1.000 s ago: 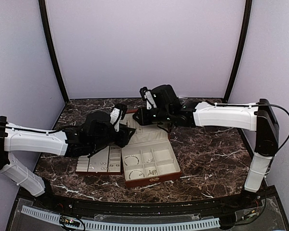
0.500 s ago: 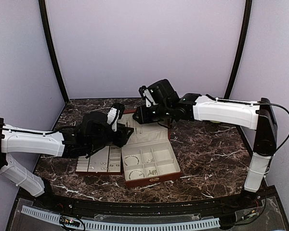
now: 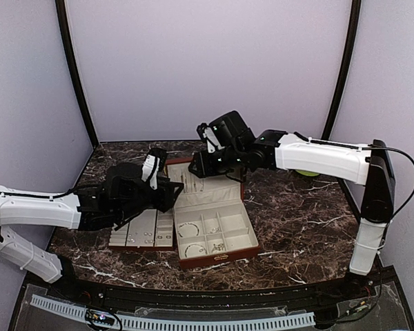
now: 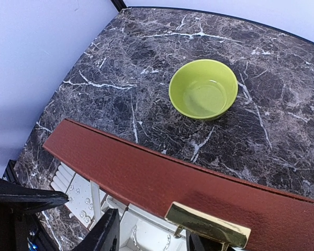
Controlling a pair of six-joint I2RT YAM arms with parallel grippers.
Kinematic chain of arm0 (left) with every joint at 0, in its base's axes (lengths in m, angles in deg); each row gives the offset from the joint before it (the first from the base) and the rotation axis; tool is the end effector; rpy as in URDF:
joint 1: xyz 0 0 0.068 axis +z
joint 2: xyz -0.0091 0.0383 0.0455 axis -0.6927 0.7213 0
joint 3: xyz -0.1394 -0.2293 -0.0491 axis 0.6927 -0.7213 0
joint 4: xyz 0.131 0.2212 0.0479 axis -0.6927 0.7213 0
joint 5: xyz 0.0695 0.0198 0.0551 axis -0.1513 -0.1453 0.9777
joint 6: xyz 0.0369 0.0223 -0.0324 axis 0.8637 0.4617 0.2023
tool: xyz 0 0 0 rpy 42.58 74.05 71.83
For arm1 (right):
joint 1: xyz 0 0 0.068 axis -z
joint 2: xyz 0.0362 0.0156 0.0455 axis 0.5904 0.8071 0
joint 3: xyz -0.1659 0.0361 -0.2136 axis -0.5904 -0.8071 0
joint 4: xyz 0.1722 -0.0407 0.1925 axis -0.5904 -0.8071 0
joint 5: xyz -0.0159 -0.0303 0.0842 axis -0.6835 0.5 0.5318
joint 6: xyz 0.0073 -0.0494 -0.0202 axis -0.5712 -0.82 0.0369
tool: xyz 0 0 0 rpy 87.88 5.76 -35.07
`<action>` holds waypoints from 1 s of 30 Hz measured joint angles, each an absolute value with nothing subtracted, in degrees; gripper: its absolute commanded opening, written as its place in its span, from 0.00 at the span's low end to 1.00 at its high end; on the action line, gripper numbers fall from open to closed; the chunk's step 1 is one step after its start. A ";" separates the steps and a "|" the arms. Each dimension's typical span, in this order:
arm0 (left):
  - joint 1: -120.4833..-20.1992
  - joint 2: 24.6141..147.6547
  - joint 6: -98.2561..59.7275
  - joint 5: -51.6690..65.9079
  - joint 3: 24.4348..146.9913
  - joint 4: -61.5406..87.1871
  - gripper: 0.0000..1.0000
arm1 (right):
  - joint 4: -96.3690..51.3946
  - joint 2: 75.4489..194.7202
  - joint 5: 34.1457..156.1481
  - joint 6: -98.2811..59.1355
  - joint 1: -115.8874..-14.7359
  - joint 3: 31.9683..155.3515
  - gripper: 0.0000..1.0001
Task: Organize the mixed jewelry
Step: Hang the necklace on the necklace hanger.
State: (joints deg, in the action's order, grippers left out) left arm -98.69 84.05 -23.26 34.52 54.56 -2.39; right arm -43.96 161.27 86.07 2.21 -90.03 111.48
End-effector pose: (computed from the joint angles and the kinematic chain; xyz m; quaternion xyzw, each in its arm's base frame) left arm 0.1750 -0.2283 0.2583 0.1676 0.7708 -0.2384 0.5666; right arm 0.2599 0.3544 0.3012 -0.1890 0.8702 0.2913 0.3495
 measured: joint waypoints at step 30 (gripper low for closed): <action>-98.63 90.71 -57.20 29.97 49.20 8.38 0.83 | -56.57 157.62 90.60 -32.08 -84.30 118.69 0.90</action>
State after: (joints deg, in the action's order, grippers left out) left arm -98.63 90.71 -57.20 29.97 49.20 8.38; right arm -56.57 157.62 90.60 -32.08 -84.30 118.69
